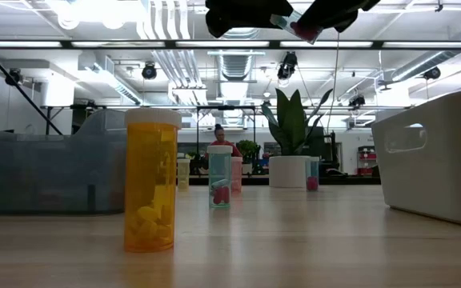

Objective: Pick and place medicine bottles into bin by pill shape (circle, oval)
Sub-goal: Put the top left blue capsule bottle into the gray bin

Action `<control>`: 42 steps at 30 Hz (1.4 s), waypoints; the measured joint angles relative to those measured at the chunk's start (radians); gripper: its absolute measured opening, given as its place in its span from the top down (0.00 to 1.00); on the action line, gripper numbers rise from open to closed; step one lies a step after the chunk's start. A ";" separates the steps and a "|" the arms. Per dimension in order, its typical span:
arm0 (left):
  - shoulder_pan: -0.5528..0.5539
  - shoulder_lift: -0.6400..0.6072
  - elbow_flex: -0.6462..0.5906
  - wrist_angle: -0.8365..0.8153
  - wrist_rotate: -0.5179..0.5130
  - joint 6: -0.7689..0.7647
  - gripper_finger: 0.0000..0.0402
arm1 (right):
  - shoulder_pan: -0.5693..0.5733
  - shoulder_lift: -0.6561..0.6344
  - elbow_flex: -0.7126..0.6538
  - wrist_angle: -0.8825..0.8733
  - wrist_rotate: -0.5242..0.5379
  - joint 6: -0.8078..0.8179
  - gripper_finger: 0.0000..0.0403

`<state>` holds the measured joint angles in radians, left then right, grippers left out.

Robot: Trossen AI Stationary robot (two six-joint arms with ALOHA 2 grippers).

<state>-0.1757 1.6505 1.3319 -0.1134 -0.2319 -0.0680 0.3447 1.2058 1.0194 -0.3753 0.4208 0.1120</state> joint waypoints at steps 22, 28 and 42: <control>-0.011 -0.150 -0.017 -0.063 0.022 0.049 0.51 | 0.142 0.001 -0.017 -0.403 -0.219 0.380 0.75; -0.011 -0.164 -0.024 -0.061 0.022 0.056 0.51 | 0.272 0.007 -0.035 -0.458 -0.220 0.527 0.75; -0.011 -0.164 -0.024 -0.061 0.018 0.059 0.51 | 0.369 0.065 -0.175 -0.390 -0.236 0.654 0.75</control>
<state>-0.1871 1.4860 1.3075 -0.1745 -0.2140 -0.0090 0.7136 1.2708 0.8440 -0.7654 0.1844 0.7661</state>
